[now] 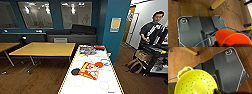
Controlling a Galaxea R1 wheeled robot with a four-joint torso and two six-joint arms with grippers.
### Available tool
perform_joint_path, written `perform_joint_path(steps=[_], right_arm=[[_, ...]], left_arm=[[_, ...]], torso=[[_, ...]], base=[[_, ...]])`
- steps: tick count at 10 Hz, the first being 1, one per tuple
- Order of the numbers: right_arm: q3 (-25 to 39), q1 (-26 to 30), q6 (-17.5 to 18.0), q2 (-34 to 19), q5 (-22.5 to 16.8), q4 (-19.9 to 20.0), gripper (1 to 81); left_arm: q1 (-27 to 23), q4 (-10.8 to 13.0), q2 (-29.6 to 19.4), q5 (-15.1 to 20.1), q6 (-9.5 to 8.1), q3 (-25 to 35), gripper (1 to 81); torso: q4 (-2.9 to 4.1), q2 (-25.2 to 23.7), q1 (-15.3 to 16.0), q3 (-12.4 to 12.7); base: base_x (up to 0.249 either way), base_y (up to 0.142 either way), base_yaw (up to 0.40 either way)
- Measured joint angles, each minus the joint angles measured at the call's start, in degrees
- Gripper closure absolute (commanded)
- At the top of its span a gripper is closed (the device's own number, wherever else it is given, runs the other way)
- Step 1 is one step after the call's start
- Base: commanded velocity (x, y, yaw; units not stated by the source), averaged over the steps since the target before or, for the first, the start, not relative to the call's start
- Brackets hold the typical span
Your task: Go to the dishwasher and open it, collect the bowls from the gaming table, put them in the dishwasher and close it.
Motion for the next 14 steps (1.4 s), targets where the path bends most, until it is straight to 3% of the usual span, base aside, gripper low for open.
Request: perform_joint_path(steps=[5,9,14], right_arm=[[-1.77,0.11,-0.04,1.82,-0.96,-0.22,81.1],[-1.90,-0.02,-0.04,1.79,-1.13,-0.26,81.1],[-1.90,-0.05,-0.17,1.82,-1.17,-0.28,81.1]], left_arm=[[0.11,0.13,3.72,-0.02,0.02,-5.99,81.1],[0.71,0.15,3.75,0.09,0.02,-6.06,81.1],[0.74,0.15,3.75,0.13,0.02,-6.07,81.1]], torso=[[0.00,-0.02,0.00,1.72],[0.00,-0.05,-0.02,4.17],[0.00,-0.05,-0.07,4.37]], base=[[-0.106,0.000,0.000],[-0.106,0.000,0.000],[-0.107,0.000,0.000]])
